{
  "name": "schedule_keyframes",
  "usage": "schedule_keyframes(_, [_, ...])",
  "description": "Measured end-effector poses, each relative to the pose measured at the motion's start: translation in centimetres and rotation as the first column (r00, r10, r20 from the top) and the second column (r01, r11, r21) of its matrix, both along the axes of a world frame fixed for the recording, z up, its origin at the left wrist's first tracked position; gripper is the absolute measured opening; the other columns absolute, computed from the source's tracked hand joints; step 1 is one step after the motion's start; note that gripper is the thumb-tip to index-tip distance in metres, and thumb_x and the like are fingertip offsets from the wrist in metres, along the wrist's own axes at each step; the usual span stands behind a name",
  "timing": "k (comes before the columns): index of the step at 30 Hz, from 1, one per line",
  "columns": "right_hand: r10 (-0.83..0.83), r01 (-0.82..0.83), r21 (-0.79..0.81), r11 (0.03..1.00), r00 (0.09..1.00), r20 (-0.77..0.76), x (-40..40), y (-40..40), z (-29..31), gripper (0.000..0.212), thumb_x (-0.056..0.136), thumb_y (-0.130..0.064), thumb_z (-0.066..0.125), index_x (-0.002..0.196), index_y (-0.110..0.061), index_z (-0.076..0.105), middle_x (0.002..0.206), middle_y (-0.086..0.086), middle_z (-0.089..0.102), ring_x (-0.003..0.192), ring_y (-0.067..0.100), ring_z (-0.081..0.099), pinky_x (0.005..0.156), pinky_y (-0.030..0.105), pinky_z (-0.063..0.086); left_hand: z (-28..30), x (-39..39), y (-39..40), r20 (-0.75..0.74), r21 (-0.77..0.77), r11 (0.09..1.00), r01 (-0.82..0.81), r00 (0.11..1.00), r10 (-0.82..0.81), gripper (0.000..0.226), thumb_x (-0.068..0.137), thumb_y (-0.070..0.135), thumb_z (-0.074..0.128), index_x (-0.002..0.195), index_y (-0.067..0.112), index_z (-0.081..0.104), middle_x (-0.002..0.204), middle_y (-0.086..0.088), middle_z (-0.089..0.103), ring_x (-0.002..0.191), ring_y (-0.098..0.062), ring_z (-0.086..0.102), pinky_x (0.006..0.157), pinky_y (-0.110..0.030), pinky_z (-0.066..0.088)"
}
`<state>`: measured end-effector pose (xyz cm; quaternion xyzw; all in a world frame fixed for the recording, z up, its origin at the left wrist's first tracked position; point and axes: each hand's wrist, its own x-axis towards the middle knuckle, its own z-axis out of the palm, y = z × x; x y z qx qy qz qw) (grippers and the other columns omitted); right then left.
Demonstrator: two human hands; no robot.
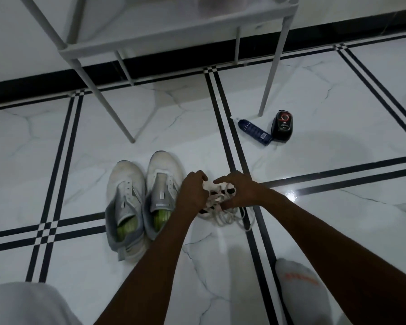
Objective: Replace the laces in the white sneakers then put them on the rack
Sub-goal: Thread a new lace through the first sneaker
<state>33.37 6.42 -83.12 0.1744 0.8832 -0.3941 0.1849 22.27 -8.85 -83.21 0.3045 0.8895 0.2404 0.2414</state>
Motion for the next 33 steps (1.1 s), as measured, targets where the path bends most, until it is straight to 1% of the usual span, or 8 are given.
schedule_keyframes(3, [0.082,-0.059,0.192,0.980,0.990,-0.112,0.6,-0.2,-0.8,0.048,0.070,-0.031,0.086,0.115,-0.022,0.071,0.116,0.006,0.055,0.114,0.017,0.045,0.100,0.030,0.027,-0.2,-0.5,-0.9,0.002,-0.021,0.999,0.025,1.000,-0.025,0.035,0.079,-0.006,0.069,0.113,0.001,0.062,0.111,-0.018,0.060,0.105,-0.030,0.058,0.083,-0.030,0.041])
schedule_keyframes(6, [-0.065,0.128,0.280,0.951,0.973,-0.224,1.3,1.3,-1.1,0.021,0.072,-0.014,0.083,0.093,-0.012,0.079,0.095,0.016,0.067,0.096,0.031,0.061,0.084,0.030,0.040,-0.3,0.0,-0.8,0.028,-0.007,1.000,0.013,1.000,-0.013,0.030,0.083,0.002,0.070,0.112,0.001,0.061,0.108,-0.017,0.061,0.101,-0.030,0.059,0.084,-0.036,0.045])
schedule_keyframes(8, [-0.151,0.218,0.285,0.933,0.959,-0.241,1.7,2.8,-1.2,0.019,0.071,-0.011,0.082,0.091,-0.010,0.079,0.091,0.019,0.069,0.090,0.033,0.063,0.078,0.030,0.043,-1.0,0.7,-0.7,0.026,0.015,1.000,0.009,1.000,-0.009,0.024,0.088,0.018,0.072,0.105,0.005,0.061,0.102,-0.014,0.063,0.097,-0.029,0.060,0.080,-0.036,0.045])
schedule_keyframes(12, [-0.240,0.302,0.227,0.926,0.934,-0.265,1.9,4.6,-1.5,0.014,0.075,-0.024,0.075,0.083,-0.014,0.077,0.080,0.013,0.070,0.084,0.032,0.064,0.073,0.027,0.037,-1.5,1.9,-0.8,-0.021,-0.037,0.998,0.058,0.998,-0.058,0.058,0.069,0.059,0.084,0.096,0.014,0.061,0.098,-0.004,0.056,0.092,-0.020,0.052,0.071,-0.032,0.041])
schedule_keyframes(20, [-0.233,0.301,0.144,0.943,0.902,-0.362,0.4,3.5,1.5,0.035,0.078,-0.023,0.083,0.109,-0.011,0.073,0.093,0.000,0.062,0.102,0.019,0.057,0.102,0.045,0.041,-1.4,2.8,-0.5,-0.197,-0.151,0.979,0.134,0.967,-0.163,0.012,0.093,0.024,0.061,0.099,0.015,0.066,0.112,-0.006,0.056,0.112,-0.028,0.050,0.090,-0.045,0.048])
schedule_keyframes(24, [-0.162,0.160,-0.030,0.987,0.947,-0.277,-0.9,2.1,3.8,0.034,0.088,-0.034,0.074,0.118,-0.018,0.070,0.115,-0.007,0.065,0.106,0.008,0.058,0.092,0.023,0.041,0.8,1.2,0.4,-0.009,0.147,0.988,-0.047,0.999,0.049,0.008,0.092,0.028,0.056,0.091,0.022,0.060,0.088,0.005,0.069,0.088,-0.019,0.067,0.080,-0.042,0.056])
schedule_keyframes(29, [-0.274,0.175,-0.337,0.925,0.922,-0.273,-2.5,2.0,7.0,0.026,0.095,-0.037,0.065,0.100,-0.012,0.072,0.079,0.002,0.074,0.070,0.009,0.068,0.070,0.025,0.051,10.0,-3.6,2.0,0.219,0.471,0.834,-0.287,0.954,0.204,0.008,0.097,0.005,0.051,0.103,0.004,0.057,0.078,-0.004,0.068,0.060,-0.003,0.060,0.053,-0.016,0.046])
schedule_keyframes(33, [-0.384,0.183,-0.499,0.847,0.860,-0.337,-2.2,3.6,9.1,0.031,0.094,-0.041,0.065,0.105,-0.014,0.074,0.075,0.005,0.061,0.070,0.016,0.055,0.068,0.029,0.048,15.7,-9.4,1.4,0.273,0.602,0.664,-0.444,0.896,0.351,0.011,0.096,0.004,0.049,0.098,0.013,0.055,0.076,-0.005,0.060,0.061,-0.010,0.053,0.055,-0.021,0.044])
